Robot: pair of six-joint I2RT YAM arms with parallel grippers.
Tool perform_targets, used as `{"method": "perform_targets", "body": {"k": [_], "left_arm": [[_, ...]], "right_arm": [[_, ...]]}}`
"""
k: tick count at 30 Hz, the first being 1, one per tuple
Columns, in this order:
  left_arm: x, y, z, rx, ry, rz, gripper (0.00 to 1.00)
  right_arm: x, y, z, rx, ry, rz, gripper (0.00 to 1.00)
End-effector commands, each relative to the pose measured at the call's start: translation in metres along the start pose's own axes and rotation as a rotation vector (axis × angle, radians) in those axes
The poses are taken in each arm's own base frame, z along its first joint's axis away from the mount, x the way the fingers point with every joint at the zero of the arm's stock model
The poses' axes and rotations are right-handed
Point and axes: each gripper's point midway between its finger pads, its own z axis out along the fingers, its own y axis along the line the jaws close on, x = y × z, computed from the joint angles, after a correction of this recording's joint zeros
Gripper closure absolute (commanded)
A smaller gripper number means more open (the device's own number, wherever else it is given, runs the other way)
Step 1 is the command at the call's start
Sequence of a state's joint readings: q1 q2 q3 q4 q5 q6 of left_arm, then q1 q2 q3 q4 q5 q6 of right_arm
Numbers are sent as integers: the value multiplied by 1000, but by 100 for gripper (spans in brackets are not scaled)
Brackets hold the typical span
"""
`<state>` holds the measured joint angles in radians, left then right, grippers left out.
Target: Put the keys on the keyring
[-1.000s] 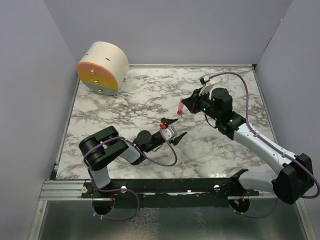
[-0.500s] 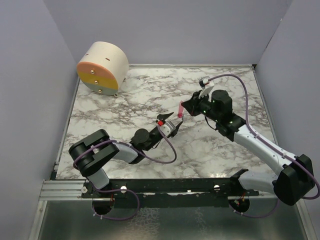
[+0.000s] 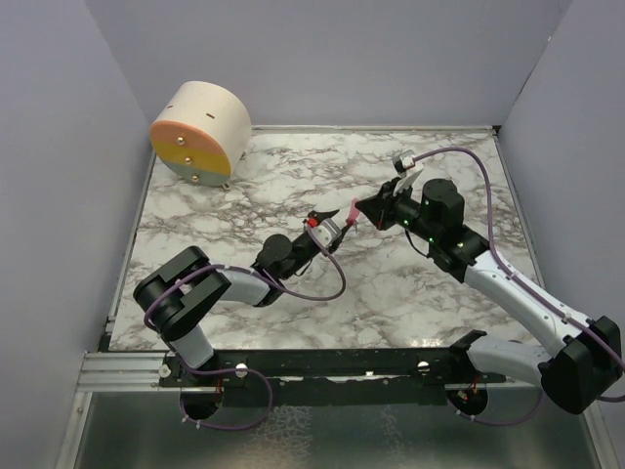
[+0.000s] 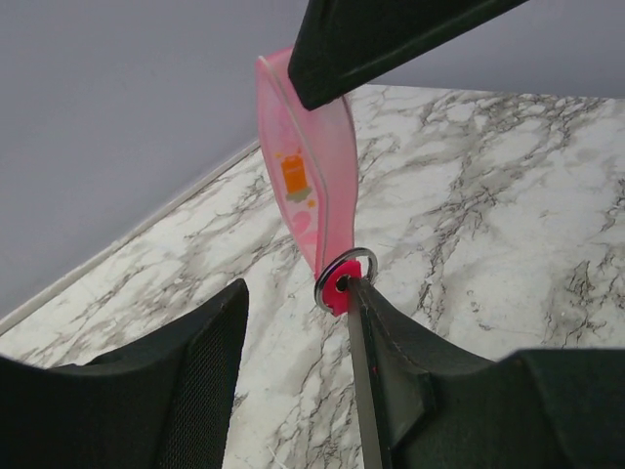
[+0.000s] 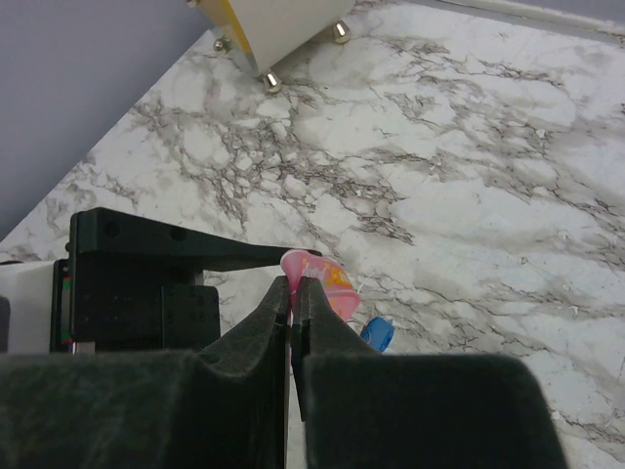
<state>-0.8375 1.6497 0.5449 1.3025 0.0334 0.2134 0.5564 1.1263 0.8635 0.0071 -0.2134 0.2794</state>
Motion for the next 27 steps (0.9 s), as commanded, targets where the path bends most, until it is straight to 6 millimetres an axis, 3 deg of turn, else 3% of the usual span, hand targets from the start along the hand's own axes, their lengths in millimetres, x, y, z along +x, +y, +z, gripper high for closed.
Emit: {"method": "perform_targets", "body": {"k": [1,19,27], "left_arm": [[-13,-5,4,103,-47,-74,53],[-19,-23,5,256,-73,-140,52],[-19,-23,4,272,-70,-149,73]], "right_arm": [[0,9,-7,-46,-2,-28,99],[0,12,-8,-61,1,-35,99],[-2,12,-8,-59,1,-40,99]]}}
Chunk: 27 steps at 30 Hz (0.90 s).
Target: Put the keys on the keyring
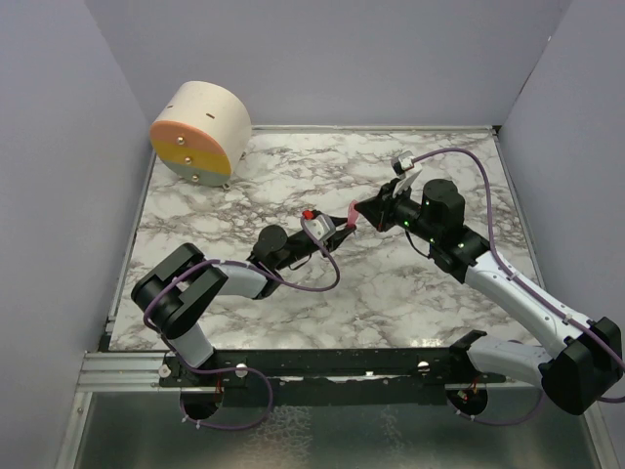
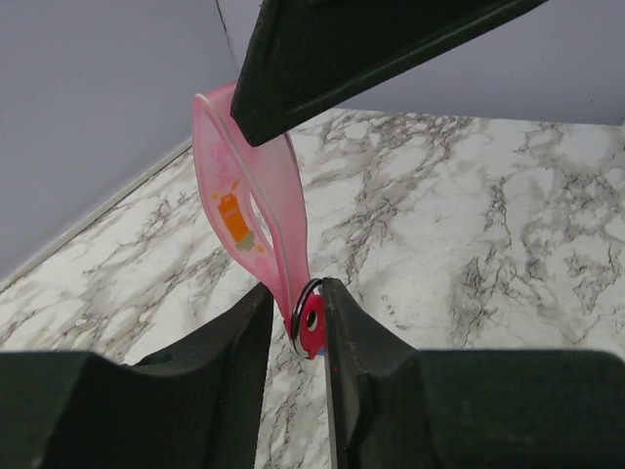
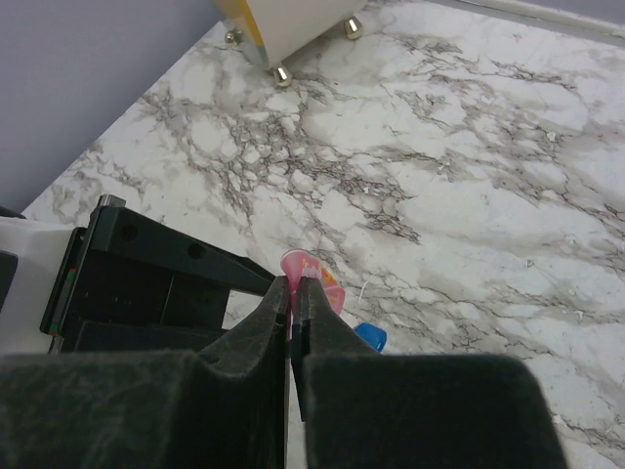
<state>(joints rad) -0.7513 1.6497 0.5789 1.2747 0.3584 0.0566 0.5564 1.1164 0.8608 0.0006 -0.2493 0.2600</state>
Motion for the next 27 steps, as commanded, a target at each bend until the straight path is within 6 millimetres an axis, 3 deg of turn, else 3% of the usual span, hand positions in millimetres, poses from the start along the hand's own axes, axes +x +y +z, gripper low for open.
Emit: {"method": "perform_targets", "body": {"k": [1,6,12,27], "left_arm": [[-9,-2,4,40,-22,-6,74],[-7,-5,6,62,-9,-16,80],[-7,-6,9,87,-6,-36,99],[-14,-8,10,104,-43,-131,100]], "right_arm": [[-4,6,-5,-24,-6,-22,99],[-4,6,-5,-25,-2,-30,99],[-4,7,-2,-36,10,-39,99],[-4,4,4,-25,10,-28,99]]}}
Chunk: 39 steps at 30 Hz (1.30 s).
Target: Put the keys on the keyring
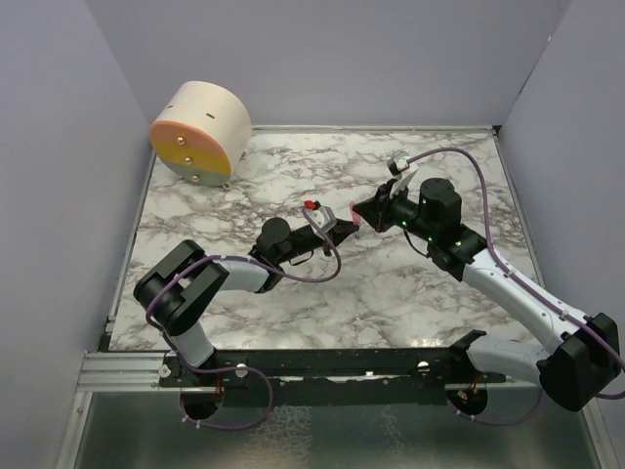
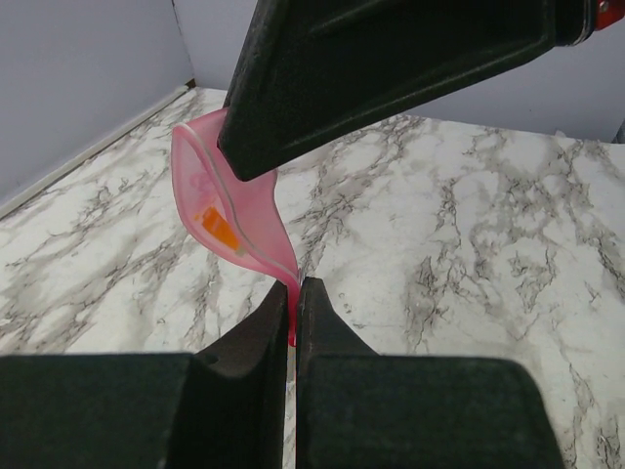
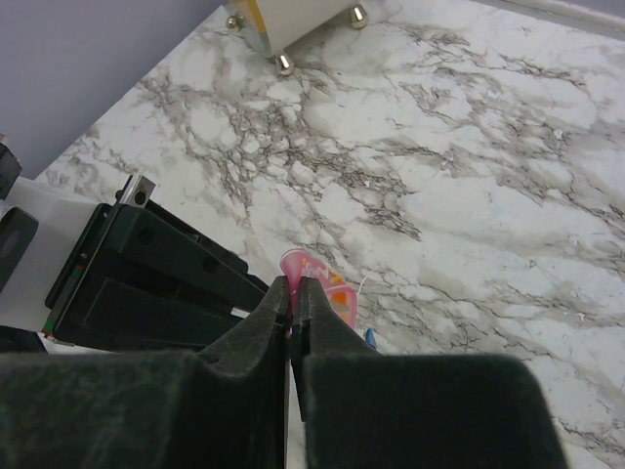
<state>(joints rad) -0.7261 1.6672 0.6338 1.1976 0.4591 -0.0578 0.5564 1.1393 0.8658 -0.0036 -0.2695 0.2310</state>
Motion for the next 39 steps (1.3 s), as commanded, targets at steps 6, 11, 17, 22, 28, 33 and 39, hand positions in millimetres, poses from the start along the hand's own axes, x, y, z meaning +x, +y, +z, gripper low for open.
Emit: {"method": "perform_targets", "body": {"k": [6,11,17,22,28,33,39], "left_arm": [[-14,-4,1,32,-62,-18,94],[-7,-2,-6,4,-45,-21,85],[-5,0,-14,-31,-47,-16,72],[-6,1,-15,-37,-51,-13,79],[-9,2,-14,-40,-61,-9,100],[-11,4,-15,-53,-69,-13,86],[-15,8,-15,-75,-79,-1,74]], "right_arm": [[-17,-7,-1,67,-33,25,99],[-23,-15,1,117,-34,43,99],[-28,-16,2,130,-36,50,99],[-28,-14,2,119,-36,50,99],[-27,-14,1,119,-32,48,99],[-25,-14,1,116,-26,46,99],[-22,-14,0,113,-20,45,99]]}}
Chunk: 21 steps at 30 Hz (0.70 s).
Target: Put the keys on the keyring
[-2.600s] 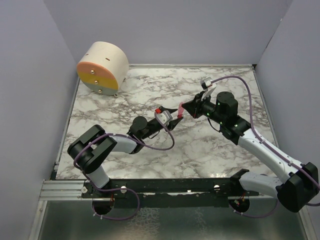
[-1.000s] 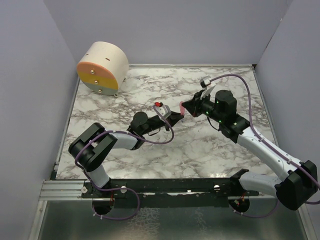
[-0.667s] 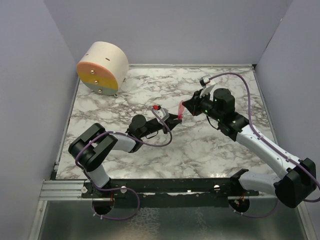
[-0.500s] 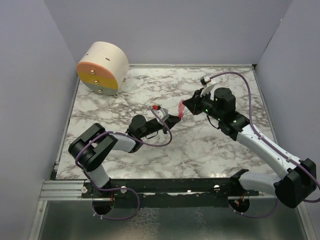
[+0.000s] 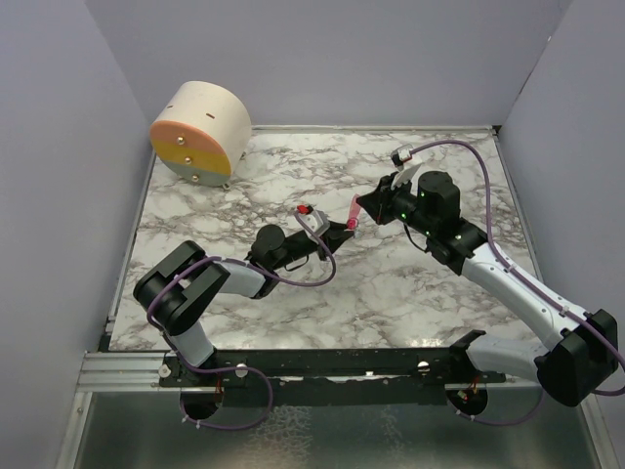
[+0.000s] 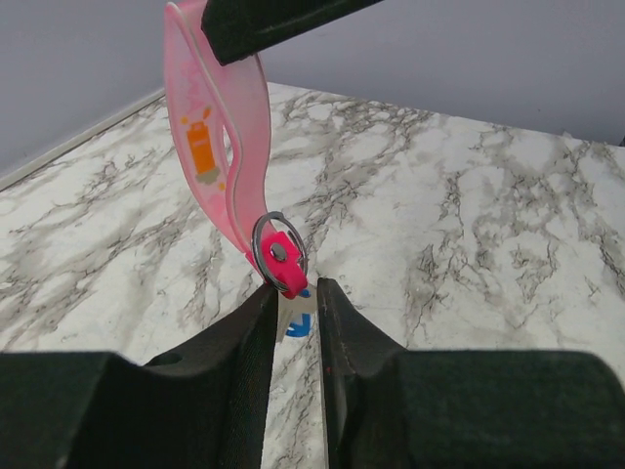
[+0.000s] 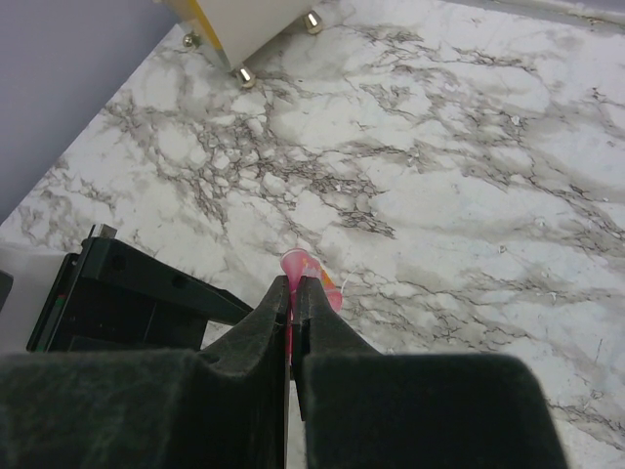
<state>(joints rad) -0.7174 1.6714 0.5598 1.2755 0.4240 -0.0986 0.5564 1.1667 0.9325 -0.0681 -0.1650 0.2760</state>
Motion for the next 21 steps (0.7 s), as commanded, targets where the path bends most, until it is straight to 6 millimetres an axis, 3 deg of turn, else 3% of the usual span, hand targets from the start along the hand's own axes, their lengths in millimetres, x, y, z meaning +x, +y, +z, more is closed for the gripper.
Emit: {"method": "perform_targets", "body": {"k": [1,7,13,21], "left_arm": [[-28,5,0,-31,-82,40,73],[-34,10,0,-56,-97,63,72],[-36,16,0,-87,-100,84,58],[-28,20,-2,-104,-81,89,50]], "right_arm": [[-10,2,-3,5,-22,-5,99],[-6,2,-3,3,-12,-3,99],[-4,1,-3,3,-5,-5,99],[-6,3,-5,-1,-13,-9,99]]}}
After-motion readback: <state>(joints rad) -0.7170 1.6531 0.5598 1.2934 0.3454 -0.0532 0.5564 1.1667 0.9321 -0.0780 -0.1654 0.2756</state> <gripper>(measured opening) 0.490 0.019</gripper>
